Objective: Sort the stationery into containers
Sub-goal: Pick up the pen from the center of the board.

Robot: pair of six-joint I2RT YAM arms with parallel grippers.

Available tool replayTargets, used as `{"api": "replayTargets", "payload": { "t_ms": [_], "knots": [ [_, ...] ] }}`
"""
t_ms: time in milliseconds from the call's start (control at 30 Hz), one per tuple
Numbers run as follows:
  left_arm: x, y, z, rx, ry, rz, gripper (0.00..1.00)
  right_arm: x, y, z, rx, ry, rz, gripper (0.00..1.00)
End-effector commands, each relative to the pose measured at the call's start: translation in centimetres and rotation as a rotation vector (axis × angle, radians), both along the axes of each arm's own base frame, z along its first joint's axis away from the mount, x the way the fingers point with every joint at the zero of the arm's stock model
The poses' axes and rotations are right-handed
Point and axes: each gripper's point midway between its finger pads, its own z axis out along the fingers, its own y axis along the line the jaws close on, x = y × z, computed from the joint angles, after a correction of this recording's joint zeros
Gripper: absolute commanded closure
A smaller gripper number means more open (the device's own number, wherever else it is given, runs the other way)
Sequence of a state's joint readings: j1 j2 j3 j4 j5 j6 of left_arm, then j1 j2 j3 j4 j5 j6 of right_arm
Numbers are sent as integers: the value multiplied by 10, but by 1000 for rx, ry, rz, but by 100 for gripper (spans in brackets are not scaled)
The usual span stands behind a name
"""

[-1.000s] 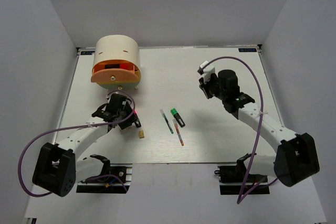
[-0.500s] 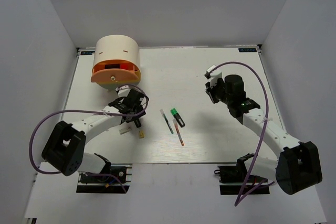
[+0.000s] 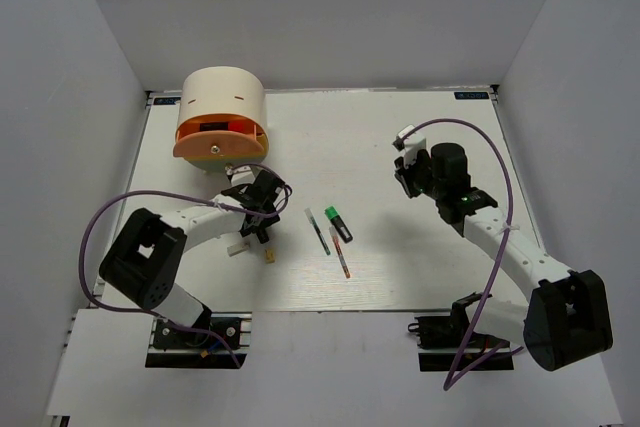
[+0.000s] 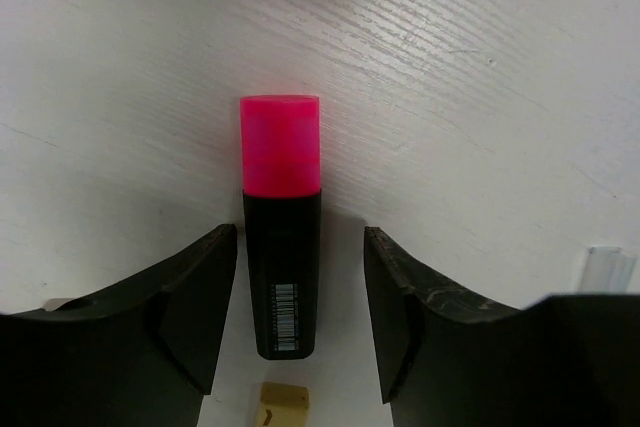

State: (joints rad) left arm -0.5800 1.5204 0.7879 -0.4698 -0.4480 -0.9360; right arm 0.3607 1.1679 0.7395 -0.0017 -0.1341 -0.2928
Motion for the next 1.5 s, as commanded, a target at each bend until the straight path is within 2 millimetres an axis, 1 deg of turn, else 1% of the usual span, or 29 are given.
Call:
{"api": "replayTargets", "payload": {
  "t_ms": [0,100,133,167,233,267,333,433,500,533,567,667,767,867,900,933,967,1033,1100,1200,1233,1300,1400,1433,1467],
  "knots": [
    [13,-6,10,-13,-46,11,36,5,-1,7,9,-25,0,81],
    [12,-6,7,-7,-38,11,40,4,-3,3,7,-15,-5,81],
    [9,-4,4,-2,-29,11,44,3,-4,2,9,-10,-10,81],
    [10,-7,4,-15,-32,7,47,3,-4,2,10,-10,-7,81],
    [3,-5,-3,-15,-7,1,53,3,-4,3,14,-12,-7,81],
    [5,-7,-2,-22,-17,0,53,3,-5,1,10,-8,-9,81],
    [-5,-5,-11,-24,17,-9,53,3,-5,3,15,-11,-8,81],
    [-9,-4,-14,-28,31,-13,53,2,-6,3,17,-11,-9,81],
    [-12,-4,-17,-30,43,-16,50,2,-6,2,19,-8,-8,81],
    [-12,-4,-17,-30,43,-16,50,1,-6,1,19,-5,-6,81],
    [-12,-4,-17,-30,43,-16,46,1,-5,2,21,-7,-3,81],
    [-15,-6,-20,-39,60,-23,42,-1,-5,2,28,-5,-3,80],
    [-16,-6,-23,-34,68,-23,42,-2,-5,3,33,-7,-2,80],
    [-18,-4,-26,-24,83,-22,46,-3,-6,3,34,-10,-3,80],
    [-21,-2,-29,-13,100,-21,46,-3,-6,3,34,-12,-3,80],
    [-22,-1,-28,-4,108,-29,50,-3,-7,3,33,-13,-5,80],
    [-22,-1,-30,3,120,-29,51,-4,-7,4,34,-13,-6,80],
    [-28,0,-34,20,145,-37,56,-5,-8,4,36,-16,-6,80],
    [-28,0,-34,25,147,-45,56,-5,-8,3,40,-15,-8,80],
    [-34,4,-37,47,176,-53,56,-7,-7,3,45,-14,-7,80],
    [-33,1,-37,48,176,-62,56,-6,-9,3,46,-15,-11,80],
    [-37,3,-41,60,195,-62,56,-8,-8,2,50,-11,-10,80],
    [-40,1,-43,63,209,-81,56,-8,-8,1,52,-12,-8,80],
    [-37,-1,-41,63,203,-90,66,-8,-7,2,53,-15,-6,80],
    [-37,-1,-41,63,203,-90,72,-8,-8,1,53,-12,-6,80]
  ]
}}
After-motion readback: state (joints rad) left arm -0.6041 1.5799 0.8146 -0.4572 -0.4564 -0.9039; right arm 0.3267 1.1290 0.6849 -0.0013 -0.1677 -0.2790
